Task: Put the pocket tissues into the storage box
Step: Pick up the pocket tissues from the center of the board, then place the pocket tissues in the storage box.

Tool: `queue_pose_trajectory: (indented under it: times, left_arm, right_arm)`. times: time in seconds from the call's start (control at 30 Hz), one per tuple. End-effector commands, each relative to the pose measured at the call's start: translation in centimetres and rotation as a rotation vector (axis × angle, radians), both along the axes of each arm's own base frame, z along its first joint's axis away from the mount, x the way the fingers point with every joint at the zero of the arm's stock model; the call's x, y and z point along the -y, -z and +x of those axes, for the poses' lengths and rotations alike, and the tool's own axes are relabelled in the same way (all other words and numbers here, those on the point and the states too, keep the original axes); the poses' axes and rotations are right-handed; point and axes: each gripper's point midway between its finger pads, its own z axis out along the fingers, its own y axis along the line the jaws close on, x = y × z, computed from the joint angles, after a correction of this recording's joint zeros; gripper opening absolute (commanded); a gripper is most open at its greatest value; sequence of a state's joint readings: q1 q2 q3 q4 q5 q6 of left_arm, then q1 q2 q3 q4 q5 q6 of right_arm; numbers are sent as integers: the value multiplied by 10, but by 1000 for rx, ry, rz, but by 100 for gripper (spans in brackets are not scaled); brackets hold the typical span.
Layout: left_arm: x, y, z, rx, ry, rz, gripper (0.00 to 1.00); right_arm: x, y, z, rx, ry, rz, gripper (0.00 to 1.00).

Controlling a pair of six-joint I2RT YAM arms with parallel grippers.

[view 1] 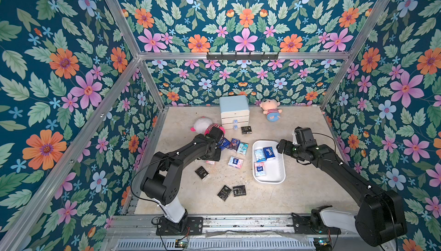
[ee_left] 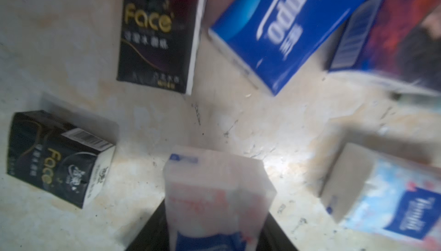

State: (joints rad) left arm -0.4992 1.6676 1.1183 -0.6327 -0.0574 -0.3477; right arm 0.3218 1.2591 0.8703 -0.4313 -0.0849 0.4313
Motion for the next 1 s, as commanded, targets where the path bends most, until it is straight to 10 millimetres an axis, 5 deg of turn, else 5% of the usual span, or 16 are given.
queue_pose_trajectory:
  times: [0.0, 0.2, 0.4, 0.7, 0.97]
  left_arm:
    - [14, -23, 8, 42, -112, -93, 52]
    - [77, -64, 17, 146, -187, -339, 52]
    - [151, -84, 11, 153, -125, -438, 52]
    - [235, -66, 5, 88, -52, -512, 51]
    - [263, -48, 11, 43, -16, -481, 51]
  right_arm:
    - [1, 0, 0, 2, -2, -12, 97]
    - [6, 0, -1, 28, 32, -10, 97]
    - [12, -4, 1, 61, 61, -21, 96]
    - [24, 0, -10, 78, 117, -15, 96]
    - [38, -3, -22, 91, 152, -35, 96]
